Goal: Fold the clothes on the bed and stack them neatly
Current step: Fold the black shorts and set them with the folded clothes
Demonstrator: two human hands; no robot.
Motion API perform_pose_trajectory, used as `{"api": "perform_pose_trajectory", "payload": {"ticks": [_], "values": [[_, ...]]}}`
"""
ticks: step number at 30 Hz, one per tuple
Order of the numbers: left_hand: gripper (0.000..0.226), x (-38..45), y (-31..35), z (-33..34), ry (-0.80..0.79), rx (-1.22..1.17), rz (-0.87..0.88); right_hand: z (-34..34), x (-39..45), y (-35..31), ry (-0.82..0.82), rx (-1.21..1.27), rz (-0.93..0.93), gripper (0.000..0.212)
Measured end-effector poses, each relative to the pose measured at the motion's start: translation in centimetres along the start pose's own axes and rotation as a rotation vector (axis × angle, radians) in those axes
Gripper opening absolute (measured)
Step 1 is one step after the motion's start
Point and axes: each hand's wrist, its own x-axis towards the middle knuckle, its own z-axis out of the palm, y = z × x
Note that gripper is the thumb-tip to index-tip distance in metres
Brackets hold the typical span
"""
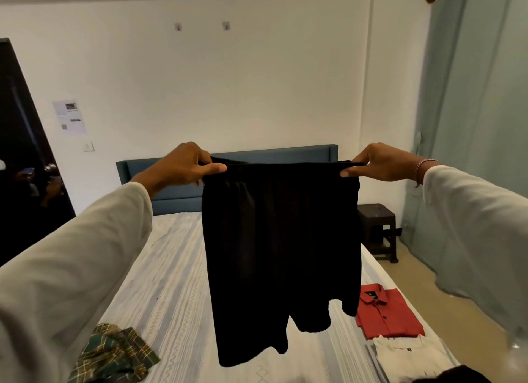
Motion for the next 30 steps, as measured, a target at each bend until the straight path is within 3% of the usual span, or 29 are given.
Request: {"api": "perform_pose_trajectory", "payload": {"ticks": [3, 7, 11, 14, 21, 26, 30], "values": [[0.070, 0.5, -0.5, -0.7, 0.060, -0.031, -0.022, -0.3, -0.1, -0.6, -0.001, -0.002, 0.018, 0.081], [0.040, 0.7, 0.0, -1.1, -0.018, -0.176, -0.068, -0.8, -0.3, -0.6, 0.071, 0.033, -0.032, 0.085], [0.037, 0.4, -0.5, -1.2, -0.017, -0.280, -0.059, -1.2, -1.0, -0.8, 0.091, 0.224, -0.121, 0.042], [0.030, 0.0, -1.0, -1.3, -0.051, -0.382, -0.045, -0.8, -1.1, -1.2, 0.126, 0.260, -0.143, 0.041], [0.073, -0.1, -1.6, -1.9, -0.065, -0.447, -0.092, 0.1, -1.2, -1.6, 0.289, 0.266, -0.198, 0.045], [0.082, -0.1, -1.5, -1.4, -0.019, -0.311, -0.060, 0.2, -1.2, -1.1, 0.052, 0.159, -0.146, 0.072], [0.049, 0.0, -1.6, -0.5, 0.046, -0.235, -0.087, 0.5, -1.6, -0.7, -0.096, 0.080, -0.148, 0.033]]}}
